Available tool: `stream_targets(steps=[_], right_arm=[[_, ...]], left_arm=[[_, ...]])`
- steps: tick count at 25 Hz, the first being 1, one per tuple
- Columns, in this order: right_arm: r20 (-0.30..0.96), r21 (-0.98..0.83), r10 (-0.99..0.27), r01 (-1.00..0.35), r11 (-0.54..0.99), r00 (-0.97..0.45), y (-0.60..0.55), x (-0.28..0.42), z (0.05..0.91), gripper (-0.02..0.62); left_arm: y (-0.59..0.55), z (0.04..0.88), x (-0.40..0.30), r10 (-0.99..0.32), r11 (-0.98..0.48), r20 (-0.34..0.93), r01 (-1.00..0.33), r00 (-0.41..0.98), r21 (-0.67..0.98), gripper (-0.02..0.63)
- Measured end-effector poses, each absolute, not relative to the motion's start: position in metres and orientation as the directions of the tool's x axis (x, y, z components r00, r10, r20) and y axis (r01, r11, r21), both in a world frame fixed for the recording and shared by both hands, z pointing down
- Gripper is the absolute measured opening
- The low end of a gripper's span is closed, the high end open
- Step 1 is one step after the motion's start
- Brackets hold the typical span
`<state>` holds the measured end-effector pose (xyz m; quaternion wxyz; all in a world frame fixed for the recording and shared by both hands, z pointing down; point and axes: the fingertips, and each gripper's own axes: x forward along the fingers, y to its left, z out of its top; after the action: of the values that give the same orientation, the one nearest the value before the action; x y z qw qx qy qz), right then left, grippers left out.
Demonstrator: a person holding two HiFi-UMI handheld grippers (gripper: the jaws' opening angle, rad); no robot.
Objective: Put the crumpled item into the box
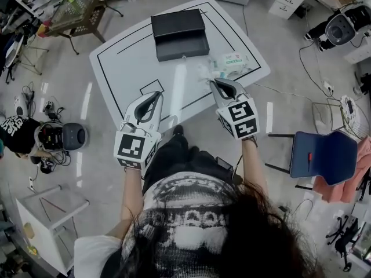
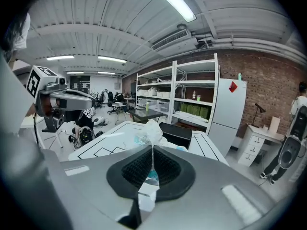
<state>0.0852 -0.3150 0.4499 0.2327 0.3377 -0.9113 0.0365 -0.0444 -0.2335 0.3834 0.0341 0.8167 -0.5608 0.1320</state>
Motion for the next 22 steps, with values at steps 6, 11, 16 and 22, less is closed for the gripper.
stream_targets(steps=[6, 11, 16, 22], right_arm=[[0.504, 0.14, -0.579, -0.601, 0.787, -0.641, -0.364, 0.059, 0.467, 0.008], [0.55, 0.18, -0.546, -0.549, 0.816, -0.632, -0.407, 0.026, 0.486, 0.008], [0.602, 0.201, -0.498, -0.486, 0.851, -0.624, -0.447, -0.01, 0.509, 0.008], [0.682, 0.218, -0.443, -0.416, 0.883, -0.582, -0.497, -0.047, 0.546, 0.008]], left_arm=[[-0.259, 0.382, -0.066, -0.912, -0.359, 0.247, -0.929, 0.328, -0.088, 0.0], [-0.277, 0.383, -0.087, -0.918, -0.342, 0.24, -0.936, 0.315, -0.082, 0.0], [-0.29, 0.386, -0.106, -0.924, -0.326, 0.236, -0.942, 0.3, -0.079, 0.0], [-0.301, 0.388, -0.124, -0.929, -0.312, 0.233, -0.947, 0.288, -0.072, 0.0]])
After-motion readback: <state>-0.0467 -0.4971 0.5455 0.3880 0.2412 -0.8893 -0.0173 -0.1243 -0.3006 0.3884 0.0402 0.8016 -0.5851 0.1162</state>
